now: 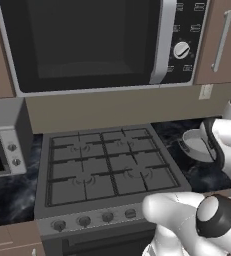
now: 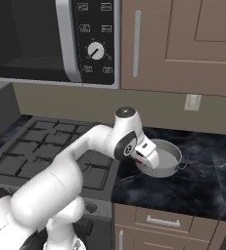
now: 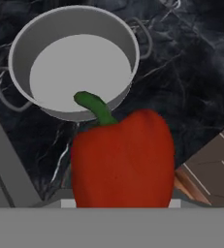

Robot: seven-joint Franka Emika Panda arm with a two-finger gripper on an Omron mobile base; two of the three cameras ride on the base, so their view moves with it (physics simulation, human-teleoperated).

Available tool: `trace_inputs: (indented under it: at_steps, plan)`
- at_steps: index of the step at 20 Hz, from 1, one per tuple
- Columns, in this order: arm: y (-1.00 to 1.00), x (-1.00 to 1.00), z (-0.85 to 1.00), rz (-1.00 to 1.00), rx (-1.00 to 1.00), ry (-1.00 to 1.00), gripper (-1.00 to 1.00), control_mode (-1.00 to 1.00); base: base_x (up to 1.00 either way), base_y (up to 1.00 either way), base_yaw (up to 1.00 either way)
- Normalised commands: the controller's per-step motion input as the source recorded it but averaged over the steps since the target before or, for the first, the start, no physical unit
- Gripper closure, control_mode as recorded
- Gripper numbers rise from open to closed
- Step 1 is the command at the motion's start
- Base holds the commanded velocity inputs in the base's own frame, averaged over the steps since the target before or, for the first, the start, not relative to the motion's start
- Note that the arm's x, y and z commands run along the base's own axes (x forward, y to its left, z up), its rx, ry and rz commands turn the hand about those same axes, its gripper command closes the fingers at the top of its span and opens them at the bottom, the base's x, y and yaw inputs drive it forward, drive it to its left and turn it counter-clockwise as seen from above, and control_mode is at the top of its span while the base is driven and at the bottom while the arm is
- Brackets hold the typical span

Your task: Turn on the sink faucet. Then move the bell pepper from the counter to the sink. Turn off the sink. Move the vegetable from the sink to the pot next to the stove. Finally move the pot to the rear left burner.

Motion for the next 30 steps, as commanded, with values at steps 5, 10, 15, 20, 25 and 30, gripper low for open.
trace_inputs:
  at_steps: [5,10,15,20,25,30]
  plan:
    - [-0.07,0.57,-0.03,0.02,0.00,0.00,1.00,-1.00,0.00,0.00,0.00]
    - [-0.03,0.50,-0.24,0.05,0.00,0.00,1.00,-1.00,0.00,0.00,0.00]
    - [-0.18,0.39,-0.24,0.06,0.00,0.00,1.00,-1.00,0.00,0.00,0.00]
    - [-0.22,0.37,-0.24,0.06,0.01,0.00,1.00,-1.00,0.00,0.00,0.00]
    - [-0.24,0.31,-0.25,0.07,0.02,0.00,1.00,-1.00,0.00,0.00,0.00]
    - [-0.17,0.24,-0.29,0.07,0.00,0.00,1.00,-1.00,0.00,0.00,0.00]
